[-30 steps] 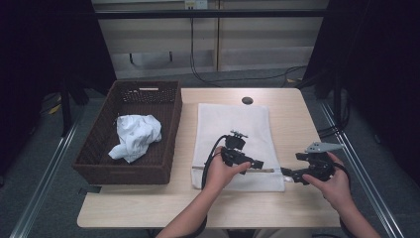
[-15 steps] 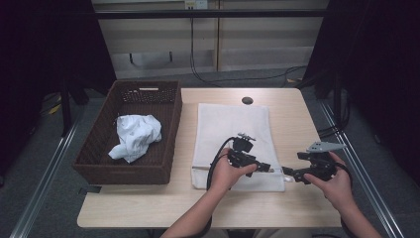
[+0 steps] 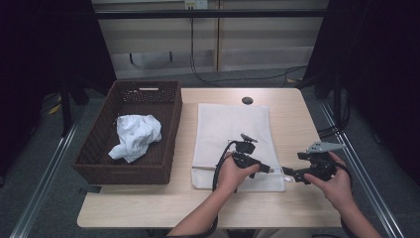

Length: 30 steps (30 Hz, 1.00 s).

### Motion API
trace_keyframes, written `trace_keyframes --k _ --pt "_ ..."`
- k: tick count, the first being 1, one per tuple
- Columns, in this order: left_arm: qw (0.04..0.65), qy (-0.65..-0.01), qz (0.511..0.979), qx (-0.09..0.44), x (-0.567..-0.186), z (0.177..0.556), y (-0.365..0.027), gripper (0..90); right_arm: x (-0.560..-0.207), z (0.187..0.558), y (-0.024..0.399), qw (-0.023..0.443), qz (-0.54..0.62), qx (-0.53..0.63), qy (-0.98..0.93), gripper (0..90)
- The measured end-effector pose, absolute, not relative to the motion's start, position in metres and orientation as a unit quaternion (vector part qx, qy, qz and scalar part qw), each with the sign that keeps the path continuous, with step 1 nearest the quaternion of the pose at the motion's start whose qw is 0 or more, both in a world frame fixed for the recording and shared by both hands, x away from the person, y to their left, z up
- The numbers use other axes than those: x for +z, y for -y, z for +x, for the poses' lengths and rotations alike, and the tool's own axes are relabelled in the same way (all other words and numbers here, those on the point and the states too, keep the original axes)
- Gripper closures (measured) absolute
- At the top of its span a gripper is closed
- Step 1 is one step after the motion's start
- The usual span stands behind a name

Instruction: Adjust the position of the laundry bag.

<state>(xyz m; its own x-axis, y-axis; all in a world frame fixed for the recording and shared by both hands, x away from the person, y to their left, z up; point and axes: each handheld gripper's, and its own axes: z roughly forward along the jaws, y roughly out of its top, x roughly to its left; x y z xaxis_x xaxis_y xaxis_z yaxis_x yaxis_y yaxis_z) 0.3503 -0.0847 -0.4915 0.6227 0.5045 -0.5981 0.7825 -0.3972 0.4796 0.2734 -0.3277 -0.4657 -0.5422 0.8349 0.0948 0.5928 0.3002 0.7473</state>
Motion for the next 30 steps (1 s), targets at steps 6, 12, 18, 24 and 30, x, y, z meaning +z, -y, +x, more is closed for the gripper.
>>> trace_keyframes --k 6,12,18,24,30 --pt "0.365 -0.385 0.828 -0.181 -0.495 0.354 0.093 65.3 -0.466 0.274 0.328 0.157 0.451 0.382 -0.791 10.9" --pt "0.364 -0.402 0.820 -0.184 -0.500 0.354 0.098 68.1 -0.465 0.274 0.331 0.160 0.451 0.385 -0.789 10.9" --pt "0.368 -0.414 0.804 -0.215 -0.500 0.355 0.099 67.3 -0.464 0.275 0.332 0.162 0.453 0.385 -0.788 10.9" --pt "0.364 -0.405 0.810 -0.214 -0.498 0.354 0.100 67.5 -0.464 0.274 0.333 0.163 0.455 0.384 -0.786 10.9" --pt "0.367 -0.407 0.808 -0.216 -0.491 0.351 0.103 71.1 -0.463 0.274 0.333 0.165 0.455 0.385 -0.786 10.8"
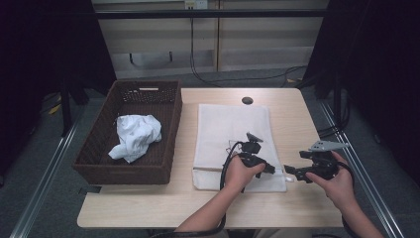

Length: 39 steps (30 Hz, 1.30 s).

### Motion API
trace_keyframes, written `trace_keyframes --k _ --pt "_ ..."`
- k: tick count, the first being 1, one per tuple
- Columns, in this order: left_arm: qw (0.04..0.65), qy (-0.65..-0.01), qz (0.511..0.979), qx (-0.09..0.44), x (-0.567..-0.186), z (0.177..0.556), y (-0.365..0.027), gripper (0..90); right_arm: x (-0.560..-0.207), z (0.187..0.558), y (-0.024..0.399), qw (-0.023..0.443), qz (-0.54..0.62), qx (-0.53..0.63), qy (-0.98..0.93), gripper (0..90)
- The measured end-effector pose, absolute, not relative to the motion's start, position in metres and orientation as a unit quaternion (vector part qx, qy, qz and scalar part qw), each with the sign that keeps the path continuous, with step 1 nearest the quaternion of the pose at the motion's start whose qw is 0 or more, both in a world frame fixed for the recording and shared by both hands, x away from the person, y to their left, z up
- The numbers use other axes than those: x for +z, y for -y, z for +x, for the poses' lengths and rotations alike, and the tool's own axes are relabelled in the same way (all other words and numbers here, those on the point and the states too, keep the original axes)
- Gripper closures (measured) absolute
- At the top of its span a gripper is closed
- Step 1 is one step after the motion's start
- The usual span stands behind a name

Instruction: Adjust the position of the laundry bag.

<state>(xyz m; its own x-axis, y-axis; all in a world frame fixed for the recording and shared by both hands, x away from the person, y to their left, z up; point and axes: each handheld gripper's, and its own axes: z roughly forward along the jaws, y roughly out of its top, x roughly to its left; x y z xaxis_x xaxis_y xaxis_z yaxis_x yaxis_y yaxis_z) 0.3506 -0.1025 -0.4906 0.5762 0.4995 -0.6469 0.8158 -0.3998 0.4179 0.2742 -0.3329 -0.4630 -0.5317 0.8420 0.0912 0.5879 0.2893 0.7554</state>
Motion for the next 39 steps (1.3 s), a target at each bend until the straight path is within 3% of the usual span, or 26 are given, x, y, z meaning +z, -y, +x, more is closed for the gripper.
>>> trace_keyframes --k 8,20,30,39 --pt "0.358 -0.406 0.814 -0.209 -0.494 0.352 0.106 71.7 -0.463 0.274 0.333 0.165 0.456 0.385 -0.786 10.8" --pt "0.349 -0.428 0.807 -0.208 -0.492 0.353 0.108 85.1 -0.462 0.274 0.334 0.172 0.452 0.386 -0.785 10.4" --pt "0.352 -0.423 0.808 -0.208 -0.495 0.352 0.114 81.4 -0.461 0.274 0.334 0.173 0.455 0.386 -0.784 10.2" --pt "0.355 -0.434 0.802 -0.204 -0.497 0.351 0.118 86.9 -0.463 0.274 0.334 0.171 0.457 0.389 -0.781 10.2"
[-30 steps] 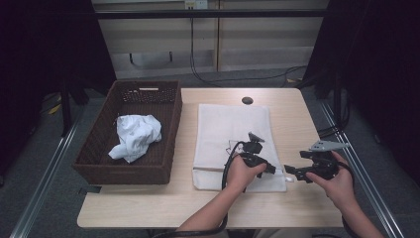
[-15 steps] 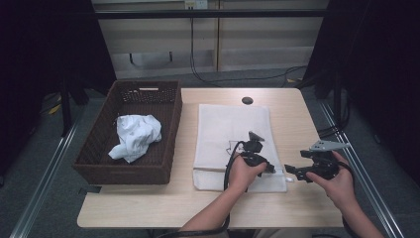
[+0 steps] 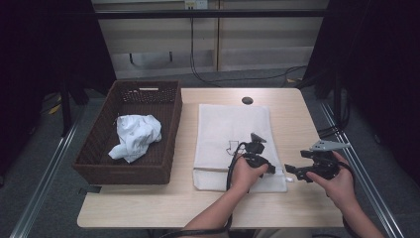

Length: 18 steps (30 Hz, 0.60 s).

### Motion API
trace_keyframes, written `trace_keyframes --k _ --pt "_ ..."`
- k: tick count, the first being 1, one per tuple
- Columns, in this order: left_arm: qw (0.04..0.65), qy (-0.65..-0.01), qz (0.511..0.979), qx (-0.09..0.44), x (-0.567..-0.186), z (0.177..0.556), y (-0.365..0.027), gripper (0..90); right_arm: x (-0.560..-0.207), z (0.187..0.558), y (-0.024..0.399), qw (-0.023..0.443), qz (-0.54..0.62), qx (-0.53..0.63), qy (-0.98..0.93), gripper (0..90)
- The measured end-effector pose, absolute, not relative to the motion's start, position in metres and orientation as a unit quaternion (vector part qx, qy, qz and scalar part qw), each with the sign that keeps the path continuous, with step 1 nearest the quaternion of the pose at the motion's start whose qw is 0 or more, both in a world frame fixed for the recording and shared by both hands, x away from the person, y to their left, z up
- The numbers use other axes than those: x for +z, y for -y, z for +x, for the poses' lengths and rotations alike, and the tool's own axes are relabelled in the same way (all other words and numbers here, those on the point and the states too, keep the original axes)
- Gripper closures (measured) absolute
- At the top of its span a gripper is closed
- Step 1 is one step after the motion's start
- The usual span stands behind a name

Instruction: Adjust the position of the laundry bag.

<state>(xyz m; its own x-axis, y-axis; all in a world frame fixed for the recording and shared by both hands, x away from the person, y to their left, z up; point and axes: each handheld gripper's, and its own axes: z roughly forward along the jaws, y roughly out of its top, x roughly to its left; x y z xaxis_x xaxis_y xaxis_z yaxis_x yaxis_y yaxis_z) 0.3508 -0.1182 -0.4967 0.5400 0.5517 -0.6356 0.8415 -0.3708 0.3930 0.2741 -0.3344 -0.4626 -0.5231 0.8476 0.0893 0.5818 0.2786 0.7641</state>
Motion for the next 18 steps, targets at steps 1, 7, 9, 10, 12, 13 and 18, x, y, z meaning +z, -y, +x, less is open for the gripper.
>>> trace_keyframes --k 1,7,9,10,12,13,18 --pt "0.357 -0.432 0.802 -0.207 -0.496 0.351 0.118 87.0 -0.462 0.274 0.334 0.171 0.454 0.390 -0.782 10.2" --pt "0.349 -0.413 0.817 -0.201 -0.488 0.355 0.113 87.2 -0.462 0.274 0.334 0.160 0.457 0.399 -0.779 9.3" --pt "0.352 -0.418 0.813 -0.202 -0.484 0.357 0.112 87.2 -0.461 0.274 0.333 0.158 0.456 0.404 -0.777 8.9" --pt "0.353 -0.414 0.815 -0.201 -0.482 0.358 0.111 87.2 -0.461 0.274 0.333 0.158 0.456 0.404 -0.777 8.9" --pt "0.362 -0.422 0.806 -0.204 -0.477 0.358 0.110 87.2 -0.459 0.273 0.330 0.151 0.453 0.415 -0.774 7.8" --pt "0.362 -0.422 0.806 -0.204 -0.477 0.358 0.110 87.2 -0.459 0.273 0.330 0.151 0.453 0.415 -0.774 7.8" --pt "0.369 -0.414 0.808 -0.201 -0.467 0.360 0.104 87.2 -0.461 0.273 0.325 0.139 0.454 0.416 -0.776 4.8"
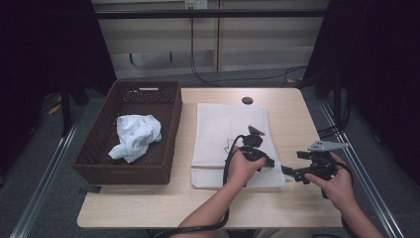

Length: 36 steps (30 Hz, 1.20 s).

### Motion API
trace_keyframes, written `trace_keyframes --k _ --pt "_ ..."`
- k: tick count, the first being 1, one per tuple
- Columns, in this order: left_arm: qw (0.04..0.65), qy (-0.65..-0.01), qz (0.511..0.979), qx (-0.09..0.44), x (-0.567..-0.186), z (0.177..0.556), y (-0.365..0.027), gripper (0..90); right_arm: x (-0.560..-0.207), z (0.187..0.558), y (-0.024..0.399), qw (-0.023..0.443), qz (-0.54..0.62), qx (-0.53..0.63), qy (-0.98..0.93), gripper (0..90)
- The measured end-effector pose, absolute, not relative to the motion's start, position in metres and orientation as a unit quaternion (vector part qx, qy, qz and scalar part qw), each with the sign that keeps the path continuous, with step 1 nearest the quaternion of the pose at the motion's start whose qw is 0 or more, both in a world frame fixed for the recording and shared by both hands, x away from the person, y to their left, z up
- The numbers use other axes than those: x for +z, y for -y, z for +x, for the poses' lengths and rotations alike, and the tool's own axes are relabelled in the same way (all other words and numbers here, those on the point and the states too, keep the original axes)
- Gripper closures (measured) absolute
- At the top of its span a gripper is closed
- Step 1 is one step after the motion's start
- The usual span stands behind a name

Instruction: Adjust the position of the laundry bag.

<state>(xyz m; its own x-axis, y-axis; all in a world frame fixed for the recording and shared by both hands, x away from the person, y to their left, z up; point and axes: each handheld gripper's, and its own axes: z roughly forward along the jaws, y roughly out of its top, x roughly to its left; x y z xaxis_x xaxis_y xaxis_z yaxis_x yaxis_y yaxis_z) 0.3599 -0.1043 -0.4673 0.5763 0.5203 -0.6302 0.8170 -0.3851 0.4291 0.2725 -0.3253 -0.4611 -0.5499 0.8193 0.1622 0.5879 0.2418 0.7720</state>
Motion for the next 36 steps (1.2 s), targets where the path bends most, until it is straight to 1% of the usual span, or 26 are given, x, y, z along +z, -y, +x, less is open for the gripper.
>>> trace_keyframes --k 4,5,6,9,10,11,12,13,14,16,18,19,20,23,24,25,26,27,29,34,36 --pt "0.369 -0.408 0.812 -0.198 -0.463 0.361 0.102 87.2 -0.462 0.274 0.324 0.131 0.461 0.420 -0.771 4.7" --pt "0.365 -0.404 0.815 -0.198 -0.462 0.361 0.101 87.2 -0.462 0.273 0.322 0.123 0.461 0.424 -0.770 8.3" --pt "0.371 -0.403 0.812 -0.203 -0.460 0.361 0.101 87.2 -0.462 0.273 0.321 0.117 0.460 0.425 -0.770 9.4" --pt "0.372 -0.408 0.809 -0.203 -0.458 0.361 0.101 87.2 -0.462 0.273 0.319 0.111 0.458 0.427 -0.771 10.2" --pt "0.379 -0.418 0.800 -0.205 -0.457 0.360 0.102 87.2 -0.464 0.272 0.317 0.104 0.465 0.425 -0.770 11.8" --pt "0.370 -0.404 0.811 -0.203 -0.456 0.361 0.100 87.2 -0.464 0.272 0.317 0.104 0.465 0.425 -0.770 11.8" --pt "0.372 -0.407 0.809 -0.203 -0.455 0.361 0.100 87.2 -0.464 0.273 0.316 0.102 0.466 0.423 -0.771 12.2" --pt "0.374 -0.401 0.811 -0.207 -0.454 0.361 0.099 87.2 -0.466 0.273 0.317 0.097 0.472 0.420 -0.769 13.9" --pt "0.377 -0.411 0.805 -0.202 -0.453 0.360 0.101 87.2 -0.466 0.274 0.317 0.091 0.477 0.418 -0.767 16.8" --pt "0.381 -0.416 0.798 -0.209 -0.451 0.360 0.101 87.2 -0.467 0.274 0.317 0.088 0.481 0.420 -0.765 17.1" --pt "0.379 -0.407 0.805 -0.205 -0.449 0.361 0.099 87.2 -0.468 0.275 0.317 0.080 0.485 0.421 -0.762 18.7" --pt "0.379 -0.406 0.806 -0.206 -0.449 0.362 0.098 87.1 -0.468 0.275 0.317 0.069 0.482 0.421 -0.765 23.7" --pt "0.375 -0.394 0.814 -0.203 -0.448 0.363 0.096 87.1 -0.468 0.275 0.317 0.069 0.482 0.421 -0.765 23.7" --pt "0.377 -0.398 0.812 -0.200 -0.447 0.362 0.096 87.1 -0.469 0.276 0.315 0.060 0.486 0.421 -0.763 25.2" --pt "0.384 -0.410 0.802 -0.206 -0.447 0.361 0.097 87.1 -0.469 0.276 0.315 0.058 0.487 0.424 -0.762 25.9" --pt "0.384 -0.413 0.799 -0.206 -0.446 0.361 0.097 87.1 -0.469 0.276 0.314 0.055 0.487 0.424 -0.762 28.1" --pt "0.378 -0.399 0.810 -0.206 -0.446 0.363 0.095 87.1 -0.469 0.276 0.314 0.051 0.488 0.423 -0.762 29.7" --pt "0.380 -0.400 0.808 -0.206 -0.445 0.362 0.095 87.1 -0.469 0.276 0.312 0.054 0.487 0.424 -0.762 31.9" --pt "0.383 -0.404 0.805 -0.207 -0.445 0.362 0.096 87.1 -0.469 0.276 0.311 0.051 0.486 0.426 -0.762 33.2" --pt "0.388 -0.400 0.801 -0.218 -0.445 0.364 0.093 87.1 -0.468 0.277 0.309 0.041 0.505 0.427 -0.749 32.5" --pt "0.390 -0.398 0.800 -0.222 -0.444 0.364 0.093 87.1 -0.467 0.277 0.310 0.025 0.519 0.426 -0.740 35.3"
